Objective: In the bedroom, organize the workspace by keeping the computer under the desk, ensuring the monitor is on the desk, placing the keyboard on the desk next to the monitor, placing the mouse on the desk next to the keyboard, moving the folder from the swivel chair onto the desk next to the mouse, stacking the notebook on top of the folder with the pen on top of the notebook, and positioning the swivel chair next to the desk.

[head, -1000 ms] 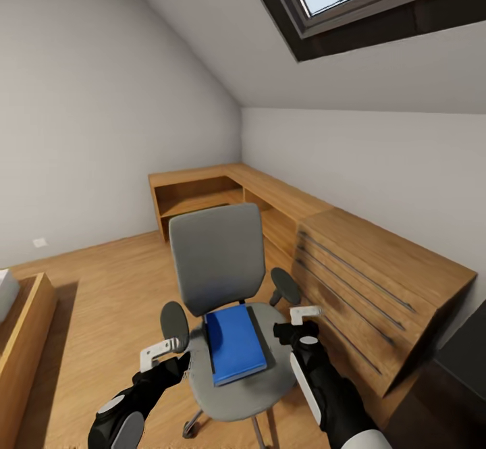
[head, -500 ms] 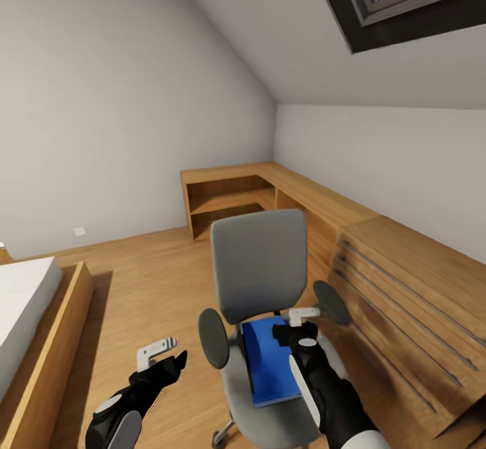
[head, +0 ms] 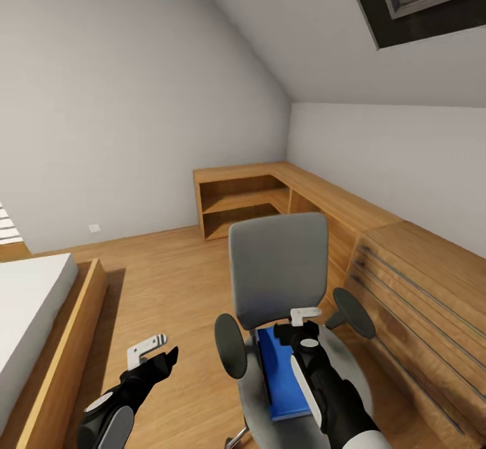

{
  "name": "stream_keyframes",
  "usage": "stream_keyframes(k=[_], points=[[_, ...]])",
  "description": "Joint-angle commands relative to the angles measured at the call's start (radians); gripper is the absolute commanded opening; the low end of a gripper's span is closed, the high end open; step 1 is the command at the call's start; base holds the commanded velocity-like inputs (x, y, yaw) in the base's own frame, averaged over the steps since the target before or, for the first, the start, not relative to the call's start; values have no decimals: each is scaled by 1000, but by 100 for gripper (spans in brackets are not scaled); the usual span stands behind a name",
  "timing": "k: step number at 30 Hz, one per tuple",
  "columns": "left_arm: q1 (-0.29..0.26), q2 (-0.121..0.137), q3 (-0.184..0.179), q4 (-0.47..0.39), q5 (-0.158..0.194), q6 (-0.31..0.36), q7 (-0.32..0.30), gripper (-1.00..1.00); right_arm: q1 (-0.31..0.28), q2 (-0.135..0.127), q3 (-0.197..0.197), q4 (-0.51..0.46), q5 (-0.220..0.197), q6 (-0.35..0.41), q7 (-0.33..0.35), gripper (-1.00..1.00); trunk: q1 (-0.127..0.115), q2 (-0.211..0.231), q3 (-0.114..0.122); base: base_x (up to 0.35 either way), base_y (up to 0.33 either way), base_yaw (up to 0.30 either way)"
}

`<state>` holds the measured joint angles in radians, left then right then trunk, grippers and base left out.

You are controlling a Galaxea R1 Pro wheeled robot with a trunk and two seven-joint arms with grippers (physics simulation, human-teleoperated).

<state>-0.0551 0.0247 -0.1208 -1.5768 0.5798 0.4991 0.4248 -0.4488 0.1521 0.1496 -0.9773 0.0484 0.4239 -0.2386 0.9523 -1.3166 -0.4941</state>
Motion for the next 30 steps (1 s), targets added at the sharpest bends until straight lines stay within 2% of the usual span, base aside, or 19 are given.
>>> stream_keyframes(k=[1, 4, 5, 8, 13, 14, 16, 22, 27, 30], points=[[-1, 1, 1, -2, 11, 1, 11, 100, -1, 0, 1, -1, 5, 5, -3, 100, 0, -1, -1, 4, 3, 5], [0, 1, 17, -2, 11, 1, 12, 100, -1, -2, -3, -1, 5, -2, -2, 100, 8, -15, -7, 2, 2, 3], [-1, -2, 48, -3, 12, 1, 12, 100, -1, -4, -5, -3, 6, -33, -2, 100, 11, -22, -11, 0, 0, 0], [-1, -4, 61, -3, 12, 1, 12, 100, -1, -5, -5, -4, 7, -84, -5, 100, 23, -43, -20, 0, 0, 0], [-1, -2, 68, -5, 13, 2, 11, 100, -1, -5, -5, -5, 7, -104, -6, 100, 42, -78, -36, 0, 0, 0], [0, -4, 128, -6, 16, 5, 10, 100, -1, -5, -6, -6, 8, -109, -7, 100, 46, -85, -39, 0, 0, 0], [-1, -5, 140, -6, 17, 6, 9, 100, -1, -5, -6, -5, 8, -108, -7, 100, 54, -99, -45, 0, 0, 0], [-1, -5, 142, -6, 18, 6, 9, 100, -1, -7, -6, -7, 9, -111, -7, 100, 77, -141, -64, 0, 0, 0], [0, -5, 142, -6, 18, 6, 9, 100, -1, -42, -10, 9, 1, -114, 3, 100, 96, -176, -79, 0, 0, 0], [0, -5, 142, -6, 18, 6, 9, 100, -1, -49, -19, 18, -13, -114, 7, 100, 107, -197, -89, 0, 0, 0]])
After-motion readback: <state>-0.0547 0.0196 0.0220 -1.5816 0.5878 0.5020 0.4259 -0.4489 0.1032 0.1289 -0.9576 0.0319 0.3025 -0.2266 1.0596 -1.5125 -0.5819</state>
